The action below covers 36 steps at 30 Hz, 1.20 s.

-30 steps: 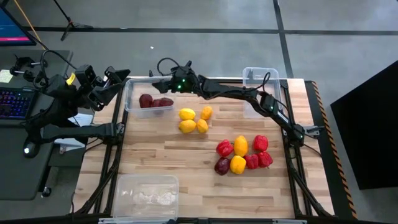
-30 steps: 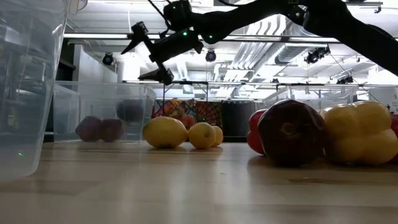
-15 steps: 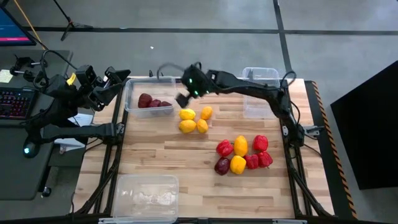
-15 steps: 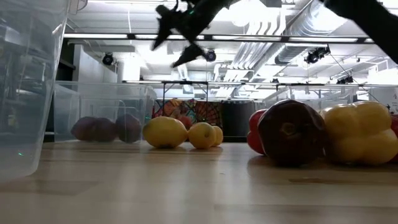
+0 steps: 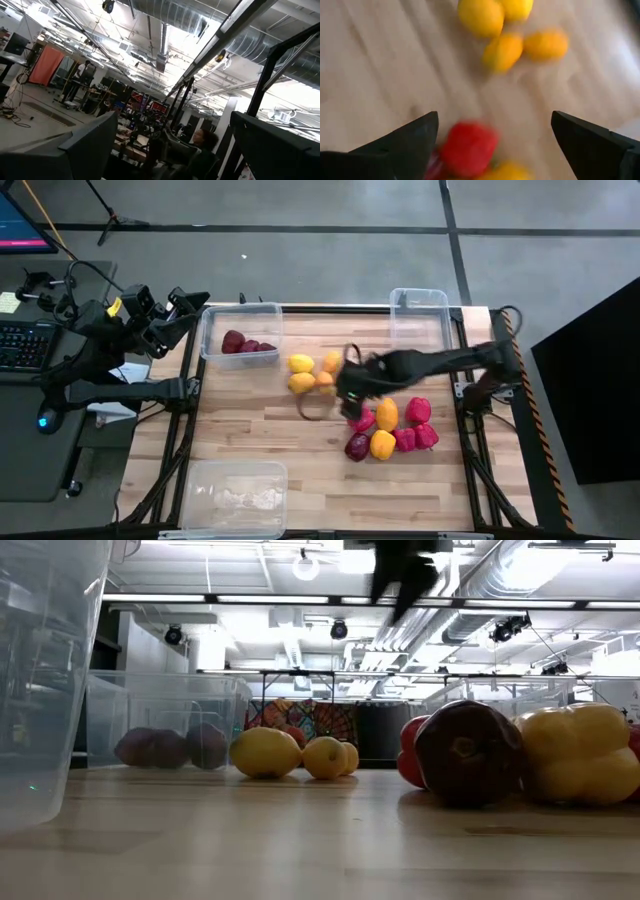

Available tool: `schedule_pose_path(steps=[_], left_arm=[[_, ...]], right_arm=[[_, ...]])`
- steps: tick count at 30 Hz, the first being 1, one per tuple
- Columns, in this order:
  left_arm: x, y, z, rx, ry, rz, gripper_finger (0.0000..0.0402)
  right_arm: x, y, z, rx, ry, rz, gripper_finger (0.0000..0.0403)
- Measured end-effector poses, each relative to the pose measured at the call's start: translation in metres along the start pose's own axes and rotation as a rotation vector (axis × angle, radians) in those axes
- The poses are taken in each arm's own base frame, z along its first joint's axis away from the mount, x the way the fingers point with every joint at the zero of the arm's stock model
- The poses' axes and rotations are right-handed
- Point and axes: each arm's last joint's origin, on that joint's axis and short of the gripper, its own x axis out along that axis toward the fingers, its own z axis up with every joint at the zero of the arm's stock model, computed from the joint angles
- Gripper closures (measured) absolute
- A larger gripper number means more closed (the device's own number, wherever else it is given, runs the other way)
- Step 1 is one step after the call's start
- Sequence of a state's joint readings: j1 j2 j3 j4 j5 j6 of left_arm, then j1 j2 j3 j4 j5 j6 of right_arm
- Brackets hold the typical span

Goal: Sort produce into baskets
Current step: Put the red apple into the top-left transparent bin

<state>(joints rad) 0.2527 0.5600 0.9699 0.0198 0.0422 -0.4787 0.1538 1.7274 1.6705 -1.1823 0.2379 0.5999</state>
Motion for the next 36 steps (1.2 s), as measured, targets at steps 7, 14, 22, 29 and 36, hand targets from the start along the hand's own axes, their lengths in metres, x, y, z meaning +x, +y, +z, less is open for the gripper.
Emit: schedule_pose_path(steps=[7,14,22,29,36], left_arm=[[0.000,0.000,0.000,-0.009,0.000,0.001,0.0028],[0.001,0.000,0.000,-0.026,0.001,0.004,0.0028],[0.003,0.001,-0.001,-0.043,0.006,0.007,0.0028],[0.003,0.001,-0.001,-0.061,0.006,0.007,0.0028],[0.003,0.001,-0.001,-0.044,0.006,0.007,0.0028]], right_arm=[[-0.010,0.023,-0.063,0.368,-0.032,0.314,0.0027],[0.027,0.053,-0.093,0.779,0.112,0.259,0.0027],[0.071,0.079,-0.093,0.987,0.159,0.097,0.0027],[0.106,0.087,-0.102,1.075,0.202,-0.032,0.0027],[0.131,0.087,-0.105,1.111,0.241,-0.107,0.0027]])
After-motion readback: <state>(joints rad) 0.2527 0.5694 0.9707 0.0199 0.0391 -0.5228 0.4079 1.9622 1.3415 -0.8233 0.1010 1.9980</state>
